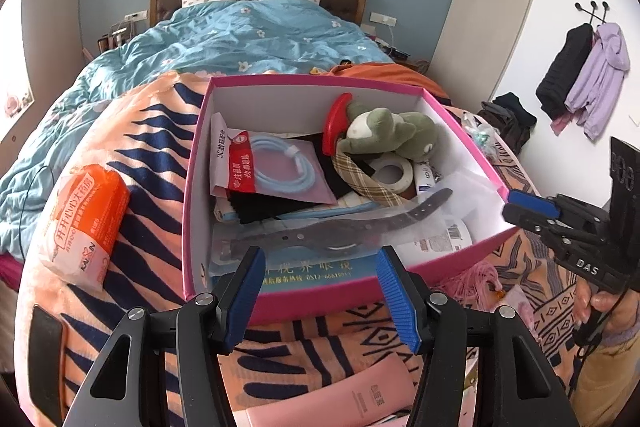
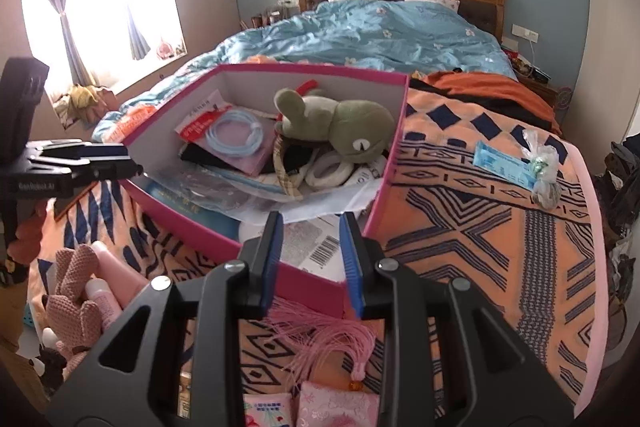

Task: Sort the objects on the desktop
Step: 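Open both grippers to release the strap bag inside the box, then move both grippers down to the pink knitted bunny plush, then close both grippers on the pink knitted bunny's body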

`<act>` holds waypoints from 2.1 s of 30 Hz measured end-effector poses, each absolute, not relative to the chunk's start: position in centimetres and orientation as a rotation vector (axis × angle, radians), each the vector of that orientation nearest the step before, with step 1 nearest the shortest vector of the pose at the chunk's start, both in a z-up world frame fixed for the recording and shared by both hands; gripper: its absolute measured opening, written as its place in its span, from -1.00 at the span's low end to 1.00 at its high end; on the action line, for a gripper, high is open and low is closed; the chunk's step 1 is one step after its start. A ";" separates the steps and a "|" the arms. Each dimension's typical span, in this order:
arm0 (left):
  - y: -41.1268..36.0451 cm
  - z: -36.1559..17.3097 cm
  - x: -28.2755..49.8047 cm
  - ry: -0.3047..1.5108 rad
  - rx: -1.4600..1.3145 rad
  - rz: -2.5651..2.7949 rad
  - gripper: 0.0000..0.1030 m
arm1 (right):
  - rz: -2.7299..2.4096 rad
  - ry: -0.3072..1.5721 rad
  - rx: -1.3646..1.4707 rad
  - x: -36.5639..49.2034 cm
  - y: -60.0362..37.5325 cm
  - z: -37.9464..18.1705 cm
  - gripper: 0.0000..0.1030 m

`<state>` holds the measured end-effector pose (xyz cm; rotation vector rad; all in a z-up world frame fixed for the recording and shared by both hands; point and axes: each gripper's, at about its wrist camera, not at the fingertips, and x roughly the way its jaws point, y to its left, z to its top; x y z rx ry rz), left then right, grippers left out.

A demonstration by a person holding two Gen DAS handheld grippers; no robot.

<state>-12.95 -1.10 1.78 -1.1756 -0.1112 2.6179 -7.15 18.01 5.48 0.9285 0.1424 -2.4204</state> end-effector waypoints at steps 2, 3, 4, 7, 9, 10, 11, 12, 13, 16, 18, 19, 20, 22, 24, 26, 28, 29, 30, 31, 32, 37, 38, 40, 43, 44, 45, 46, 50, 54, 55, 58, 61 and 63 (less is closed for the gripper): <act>-1.1 1.9 -12.4 -0.118 -1.165 2.617 0.23 | -2.412 0.131 0.926 -7.1 17.7 5.3 -0.40; -1.2 2.0 -12.0 -0.124 -1.152 2.615 0.24 | -2.408 0.124 0.921 -7.0 17.7 5.3 -0.40; -1.2 2.0 -11.8 -0.126 -1.146 2.613 0.27 | -2.395 0.113 0.912 -6.9 17.6 5.3 -0.40; -1.2 2.2 -10.6 -0.130 -1.122 2.609 0.37 | -2.373 0.083 0.889 -6.2 17.5 5.3 -0.30; -1.2 2.5 -9.7 -0.113 -1.105 2.614 0.38 | -2.360 0.065 0.869 -5.6 17.5 5.3 -0.07; -1.2 2.6 -9.2 -0.111 -1.097 2.611 0.39 | -2.349 0.057 0.865 -5.2 17.6 5.3 -0.06; -1.2 2.7 -8.9 -0.111 -1.090 2.609 0.41 | -2.342 0.054 0.862 -4.8 17.6 5.3 -0.06; -1.2 2.9 -8.3 -0.106 -1.077 2.610 0.42 | -2.336 0.050 0.858 -4.5 17.6 5.3 -0.06; -1.2 3.0 -8.0 -0.100 -1.071 2.613 0.46 | -2.327 0.040 0.857 -4.1 17.7 5.2 -0.06; -1.2 3.0 -6.5 -0.073 -1.054 2.616 0.49 | -2.296 0.010 0.857 -2.8 18.0 4.9 -0.06; -1.0 2.8 -5.4 -0.055 -1.053 2.613 0.49 | -2.287 0.007 0.860 -1.8 18.1 4.5 -0.05; -0.9 2.6 -5.1 -0.050 -1.052 2.612 0.49 | -2.278 0.003 0.863 -1.2 18.2 4.3 -0.05; -0.8 2.5 -4.7 -0.042 -1.052 2.611 0.49 | -2.272 0.000 0.867 -0.8 18.3 4.1 -0.05; -0.6 2.2 -3.9 -0.023 -1.052 2.607 0.49 | -2.261 -0.011 0.882 0.1 18.4 3.5 -0.05; -0.3 1.9 -3.1 -0.018 -1.053 2.598 0.49 | -2.254 -0.011 0.893 0.9 18.6 3.1 -0.05; 0.0 1.6 -2.3 -0.013 -1.052 2.596 0.49 | -2.250 -0.022 0.897 1.6 18.8 2.8 -0.05; 0.2 1.4 -1.6 -0.008 -1.051 2.594 0.49 | -2.245 -0.040 0.897 2.3 19.1 2.7 -0.05; 0.3 1.2 -1.3 -0.011 -1.052 2.591 0.49 | -2.241 -0.048 0.899 2.6 19.2 2.6 -0.05; 0.3 1.0 -0.9 -0.017 -1.054 2.587 0.49 | -2.237 -0.054 0.901 2.9 19.2 2.4 -0.05; 0.2 0.9 -0.6 -0.025 -1.057 2.584 0.49 | -2.230 -0.063 0.904 3.3 19.3 2.2 -0.05; 0.1 0.7 -0.3 -0.033 -1.064 2.583 0.49 | -2.224 -0.066 0.908 3.5 19.3 2.2 -0.05; -1.1 -0.1 1.2 -0.060 -1.098 2.607 0.49 | -2.172 -0.053 0.923 5.2 18.4 1.5 -0.05; -1.5 -0.3 1.5 -0.067 -1.106 2.615 0.49 | -2.162 -0.051 0.926 5.4 18.1 1.3 -0.05; -2.3 -0.6 1.9 -0.088 -1.133 2.634 0.49 | -2.139 -0.043 0.934 5.8 17.5 0.9 -0.05; -3.3 -1.2 2.3 -0.115 -1.154 2.651 0.49 | -2.111 -0.037 0.956 6.1 16.4 0.2 -0.05; -3.6 -1.3 2.5 -0.121 -1.159 2.657 0.49 | -2.102 -0.034 0.962 6.1 16.1 0.1 -0.05; -3.9 -1.4 2.6 -0.126 -1.166 2.665 0.49 | -2.093 -0.032 0.970 6.0 15.8 -0.2 -0.05; -4.0 -1.4 2.7 -0.128 -1.168 2.669 0.49 | -2.084 -0.030 0.980 6.1 15.4 -0.4 -0.05; -4.3 -1.7 3.2 -0.134 -1.175 2.662 0.49 | -2.057 -0.037 0.993 6.8 14.9 -0.8 -0.05; -4.1 -1.9 3.6 -0.115 -1.173 2.641 0.49 | -2.072 -0.090 0.993 8.0 16.0 -0.4 -0.05; -4.0 -1.9 3.6 -0.110 -1.172 2.636 0.49 | -2.072 -0.105 0.994 8.2 16.3 -0.3 -0.05; -3.7 -2.0 3.7 -0.098 -1.166 2.616 0.49 | -2.043 -0.146 0.997 9.7 16.6 -0.1 -0.04; -3.2 -2.1 3.8 -0.084 -1.164 2.590 0.49 | -1.999 -0.142 1.007 11.2 15.6 -0.2 0.09; -2.7 -2.2 3.8 -0.067 -1.163 2.566 0.49 | -1.979 -0.121 1.004 11.8 14.5 -0.3 0.10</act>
